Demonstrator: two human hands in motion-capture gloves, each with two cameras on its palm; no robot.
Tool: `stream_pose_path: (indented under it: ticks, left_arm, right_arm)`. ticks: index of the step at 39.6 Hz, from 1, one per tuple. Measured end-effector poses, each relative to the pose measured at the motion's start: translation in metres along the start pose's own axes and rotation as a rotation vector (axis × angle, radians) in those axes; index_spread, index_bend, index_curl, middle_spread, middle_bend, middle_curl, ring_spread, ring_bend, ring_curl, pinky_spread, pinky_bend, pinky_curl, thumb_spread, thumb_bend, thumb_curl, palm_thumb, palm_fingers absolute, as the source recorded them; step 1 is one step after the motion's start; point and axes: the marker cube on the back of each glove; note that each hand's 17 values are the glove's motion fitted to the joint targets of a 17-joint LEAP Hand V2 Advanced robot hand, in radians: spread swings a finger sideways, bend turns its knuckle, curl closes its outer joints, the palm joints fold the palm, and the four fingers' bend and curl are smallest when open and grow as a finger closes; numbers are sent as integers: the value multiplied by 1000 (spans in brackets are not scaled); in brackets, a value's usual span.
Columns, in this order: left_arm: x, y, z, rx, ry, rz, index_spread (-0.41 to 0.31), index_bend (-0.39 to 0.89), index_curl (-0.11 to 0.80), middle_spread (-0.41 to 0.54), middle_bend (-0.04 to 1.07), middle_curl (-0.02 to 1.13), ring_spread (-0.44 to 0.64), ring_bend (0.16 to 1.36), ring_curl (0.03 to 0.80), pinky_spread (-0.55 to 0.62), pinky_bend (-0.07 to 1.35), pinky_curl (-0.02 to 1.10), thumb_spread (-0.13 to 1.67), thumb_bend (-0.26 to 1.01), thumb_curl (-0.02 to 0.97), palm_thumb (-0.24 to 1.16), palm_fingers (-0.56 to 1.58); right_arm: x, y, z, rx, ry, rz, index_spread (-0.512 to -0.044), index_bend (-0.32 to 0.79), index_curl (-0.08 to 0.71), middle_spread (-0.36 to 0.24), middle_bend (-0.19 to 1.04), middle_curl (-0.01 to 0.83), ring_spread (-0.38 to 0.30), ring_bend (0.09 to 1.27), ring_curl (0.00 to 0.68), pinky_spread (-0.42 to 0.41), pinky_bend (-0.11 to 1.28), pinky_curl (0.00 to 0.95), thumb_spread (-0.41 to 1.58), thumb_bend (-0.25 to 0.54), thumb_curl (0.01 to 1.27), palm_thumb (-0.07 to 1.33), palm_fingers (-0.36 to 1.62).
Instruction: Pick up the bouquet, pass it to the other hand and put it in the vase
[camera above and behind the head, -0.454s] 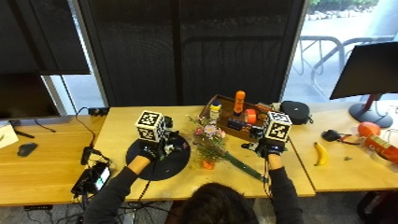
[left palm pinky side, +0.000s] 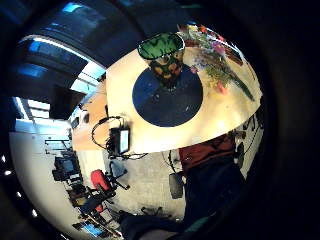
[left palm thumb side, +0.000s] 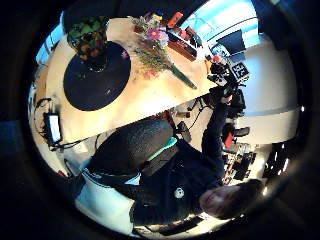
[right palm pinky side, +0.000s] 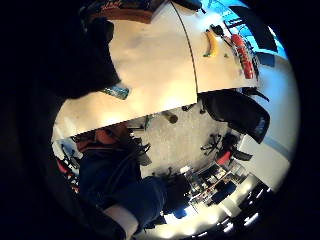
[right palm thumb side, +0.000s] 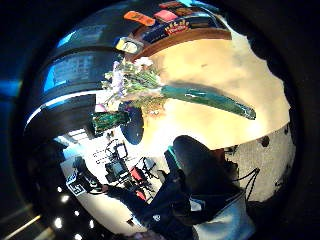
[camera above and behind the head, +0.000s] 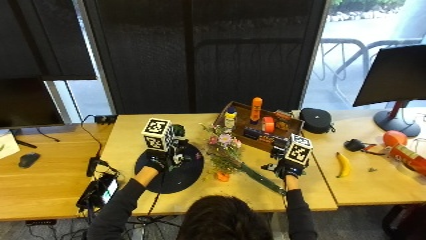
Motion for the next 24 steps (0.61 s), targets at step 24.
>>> stream_pose_path:
  ticks: [24]
  left_arm:
    - [0, 1, 9, -35, -12, -9, 28, 109, 125, 210, 307, 302, 295, 703, 257, 404, 510, 296, 818, -32, 282, 78, 25]
  right_arm:
    - [0, -89, 129, 3, 76, 11, -281, 111, 163, -91, 333, 350, -105, 536, 319, 180, 481, 310, 1015, 1, 311, 580, 531]
